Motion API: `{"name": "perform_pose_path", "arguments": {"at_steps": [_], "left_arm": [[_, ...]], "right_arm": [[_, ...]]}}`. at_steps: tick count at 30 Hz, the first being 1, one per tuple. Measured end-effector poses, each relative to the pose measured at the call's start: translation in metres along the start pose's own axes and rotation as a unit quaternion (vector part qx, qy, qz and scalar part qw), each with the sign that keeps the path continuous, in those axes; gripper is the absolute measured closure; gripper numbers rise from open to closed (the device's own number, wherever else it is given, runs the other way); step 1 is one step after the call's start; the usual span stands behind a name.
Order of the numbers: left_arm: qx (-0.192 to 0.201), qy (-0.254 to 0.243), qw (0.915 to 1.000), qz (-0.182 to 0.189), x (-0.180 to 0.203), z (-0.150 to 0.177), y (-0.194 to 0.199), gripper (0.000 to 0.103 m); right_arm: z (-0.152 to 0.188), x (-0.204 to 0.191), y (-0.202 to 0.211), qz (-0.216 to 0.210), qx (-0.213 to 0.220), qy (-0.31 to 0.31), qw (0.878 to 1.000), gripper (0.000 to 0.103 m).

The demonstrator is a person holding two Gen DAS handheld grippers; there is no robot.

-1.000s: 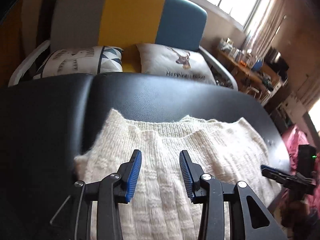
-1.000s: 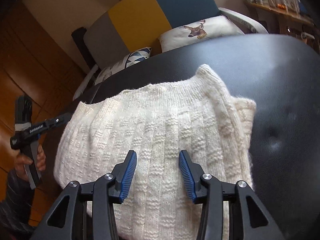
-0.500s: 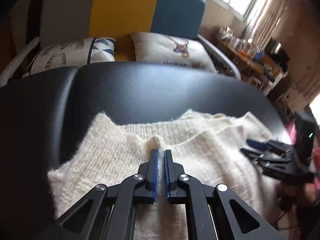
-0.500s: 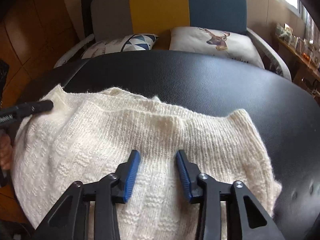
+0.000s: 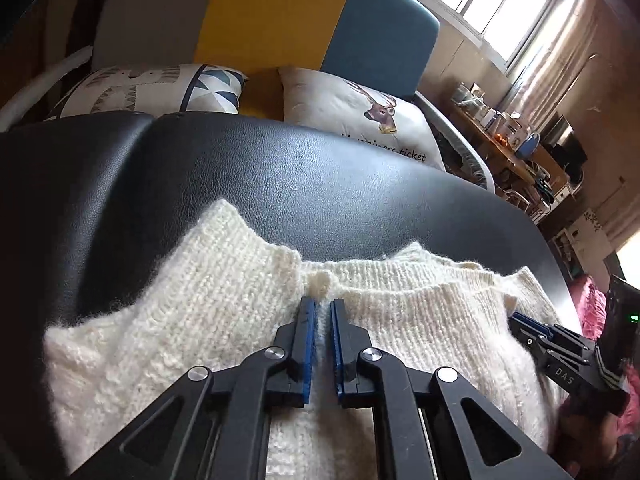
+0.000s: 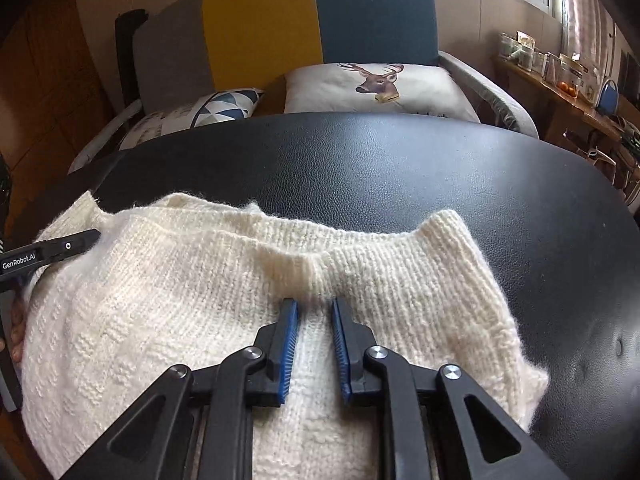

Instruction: Fold clothes

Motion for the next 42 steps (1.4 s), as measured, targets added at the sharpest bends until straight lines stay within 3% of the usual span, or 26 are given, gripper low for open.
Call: {"name": "perform_pose_path", "arguments": {"at_steps": [5, 9, 11, 13, 16, 19, 22, 25, 29, 32, 35, 36, 38, 41, 42], "left_arm": [[-0.004, 0.006, 1.0000, 0.006, 0.002, 0.023, 0.015, 0.095], [-0.011, -0.010, 0.9999, 0.003, 0.005, 0.031, 0.022, 0.094], [-0.028, 0.008, 0.9996, 0.006, -0.001, 0.026, 0.024, 0.094], [-0.013, 0.013, 0.9998, -0.013, 0.000, 0.022, 0.042, 0.089], [0.025, 0.011, 0.9995, -0.017, 0.011, 0.022, 0.074, 0.069], [0.034, 0.003, 0.9989, 0.031, 0.042, 0.036, 0.093, 0.056], [0.024, -0.037, 0.9966, 0.070, 0.088, 0.057, 0.098, 0.055], [-0.005, -0.090, 0.9897, 0.111, 0.137, 0.075, 0.090, 0.055], [-0.038, -0.148, 0.9821, 0.110, 0.175, 0.096, 0.071, 0.055], [-0.063, -0.192, 0.9734, 0.108, 0.204, 0.112, 0.057, 0.054], [-0.075, -0.199, 0.9710, 0.109, 0.209, 0.117, 0.049, 0.049], [-0.078, -0.198, 0.9708, 0.111, 0.208, 0.119, 0.048, 0.045], [-0.085, -0.199, 0.9693, 0.116, 0.207, 0.121, 0.047, 0.041], [-0.090, -0.205, 0.9672, 0.120, 0.206, 0.124, 0.045, 0.036], [-0.087, -0.207, 0.9671, 0.119, 0.206, 0.125, 0.044, 0.036]], "right_arm": [[0.024, 0.004, 0.018, -0.032, -0.015, -0.024, 0.999, 0.086], [0.041, 0.011, 0.048, -0.119, -0.031, -0.057, 0.991, 0.077], [0.048, 0.026, 0.080, -0.171, -0.020, -0.081, 0.982, 0.077], [0.056, 0.047, 0.115, -0.209, -0.004, -0.101, 0.973, 0.074], [0.084, 0.085, 0.155, -0.270, -0.006, -0.144, 0.952, 0.072], [0.118, 0.108, 0.173, -0.301, -0.032, -0.163, 0.939, 0.069], [0.146, 0.109, 0.171, -0.312, -0.070, -0.165, 0.933, 0.069], [0.159, 0.111, 0.163, -0.317, -0.079, -0.174, 0.929, 0.069], [0.163, 0.109, 0.162, -0.344, -0.069, -0.177, 0.920, 0.069], [0.155, 0.102, 0.170, -0.394, -0.056, -0.169, 0.902, 0.068], [0.154, 0.090, 0.160, -0.405, -0.096, -0.151, 0.897, 0.064], [0.156, 0.084, 0.156, -0.421, -0.122, -0.140, 0.888, 0.064], [0.172, 0.070, 0.152, -0.418, -0.185, -0.090, 0.885, 0.063], [0.194, 0.055, 0.147, -0.405, -0.261, -0.022, 0.876, 0.069], [0.198, 0.054, 0.147, -0.399, -0.275, -0.004, 0.875, 0.084]]}}
Point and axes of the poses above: each gripper's, at about its wrist camera, not at the fingertips, and y roughly against the way its jaws point, x to its right, z to its underside, the point moved 5 cm from there along -y, roughly the way its jaws point, and after that the axes turned 5 degrees about -y, right-handed, at the moved point
